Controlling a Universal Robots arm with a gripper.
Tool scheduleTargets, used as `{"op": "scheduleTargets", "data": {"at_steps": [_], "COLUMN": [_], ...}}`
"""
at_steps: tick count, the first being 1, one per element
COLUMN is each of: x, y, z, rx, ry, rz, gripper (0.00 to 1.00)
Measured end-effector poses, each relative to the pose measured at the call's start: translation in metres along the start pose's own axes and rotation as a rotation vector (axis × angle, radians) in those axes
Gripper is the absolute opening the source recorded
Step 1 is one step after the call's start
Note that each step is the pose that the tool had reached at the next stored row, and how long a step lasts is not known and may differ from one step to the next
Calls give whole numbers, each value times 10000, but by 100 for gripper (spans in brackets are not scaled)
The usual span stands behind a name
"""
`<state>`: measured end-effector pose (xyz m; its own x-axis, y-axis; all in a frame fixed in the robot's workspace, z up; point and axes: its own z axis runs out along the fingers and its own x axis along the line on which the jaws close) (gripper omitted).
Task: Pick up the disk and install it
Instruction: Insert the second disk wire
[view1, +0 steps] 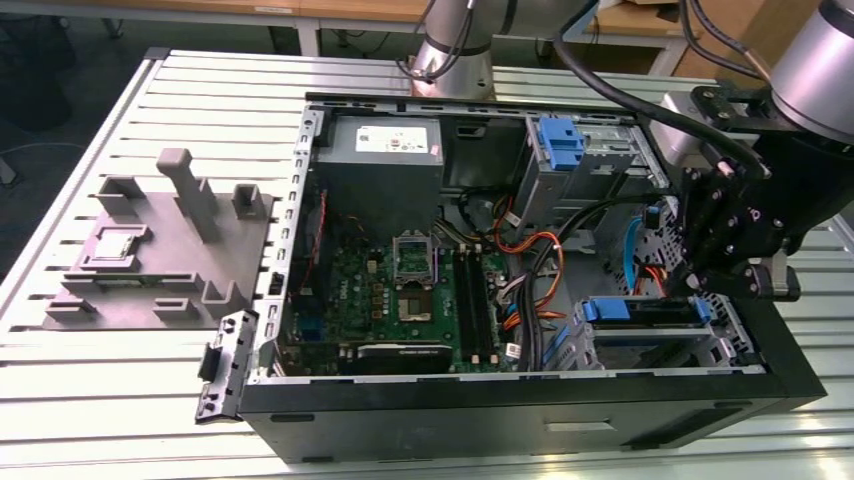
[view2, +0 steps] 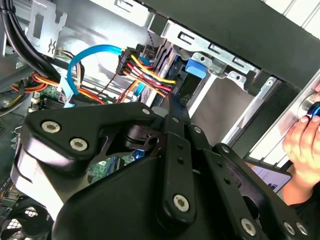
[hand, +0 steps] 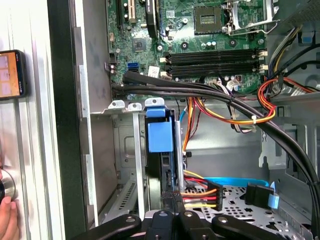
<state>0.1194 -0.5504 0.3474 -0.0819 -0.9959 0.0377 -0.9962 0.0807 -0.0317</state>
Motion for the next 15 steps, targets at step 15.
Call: {"op": "scheduleTargets", "data": {"at_steps": [15], "x": [6], "y": [44], "z": [-78], "rx": [0], "ry": [0], "rz": [0], "gripper": [10]}}
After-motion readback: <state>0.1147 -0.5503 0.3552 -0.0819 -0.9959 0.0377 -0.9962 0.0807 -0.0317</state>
